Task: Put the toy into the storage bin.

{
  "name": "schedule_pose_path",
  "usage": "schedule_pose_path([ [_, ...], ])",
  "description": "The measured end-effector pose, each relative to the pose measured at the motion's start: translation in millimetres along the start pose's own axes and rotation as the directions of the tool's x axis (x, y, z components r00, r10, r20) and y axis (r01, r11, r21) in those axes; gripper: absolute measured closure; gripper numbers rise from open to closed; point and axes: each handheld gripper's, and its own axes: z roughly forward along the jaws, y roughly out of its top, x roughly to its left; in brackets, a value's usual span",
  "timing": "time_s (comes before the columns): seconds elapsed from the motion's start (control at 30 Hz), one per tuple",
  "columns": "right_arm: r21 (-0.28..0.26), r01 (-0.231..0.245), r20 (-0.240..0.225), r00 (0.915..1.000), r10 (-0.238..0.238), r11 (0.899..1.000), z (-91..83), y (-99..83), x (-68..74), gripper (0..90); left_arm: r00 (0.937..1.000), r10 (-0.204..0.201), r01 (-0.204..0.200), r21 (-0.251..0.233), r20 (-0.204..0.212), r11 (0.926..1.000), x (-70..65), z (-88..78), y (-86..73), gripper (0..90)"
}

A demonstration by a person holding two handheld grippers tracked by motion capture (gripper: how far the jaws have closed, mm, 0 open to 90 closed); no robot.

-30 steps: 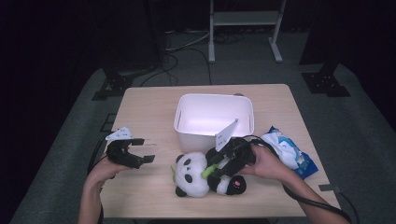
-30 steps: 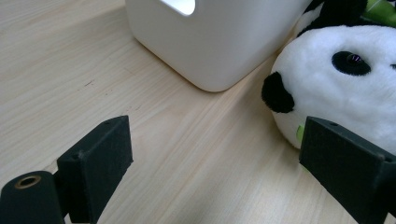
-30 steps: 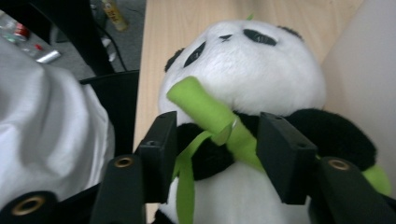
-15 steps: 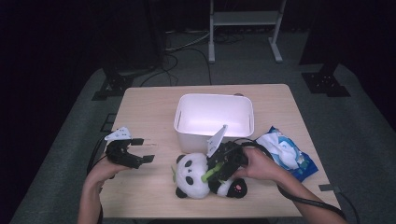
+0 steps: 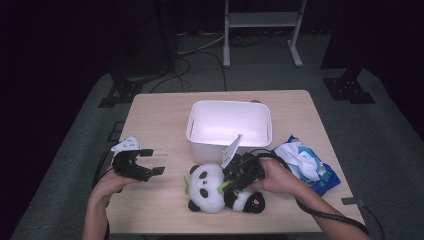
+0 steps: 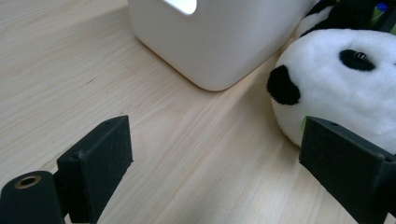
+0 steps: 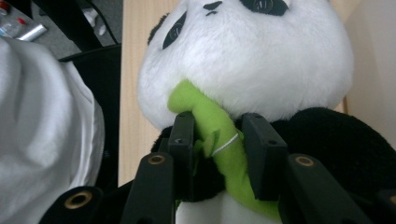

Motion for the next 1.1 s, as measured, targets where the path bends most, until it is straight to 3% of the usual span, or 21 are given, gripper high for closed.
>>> schedule_pose_path([
  [0.27,-0.032,-0.012,-0.056,0.9984,0.01,0.999,-9.9,1.4,-3.5,70.9,1.0,-0.009,0.009,0.004,-0.002,0.9999,1.5,1.3,-2.0,8.4],
  [1.1,-0.068,0.018,-0.102,0.9944,-0.025,0.998,-32.0,12.2,2.4,72.1,0.9997,-0.022,0.022,-0.005,-0.006,0.9997,5.1,-1.2,-5.4,8.4],
])
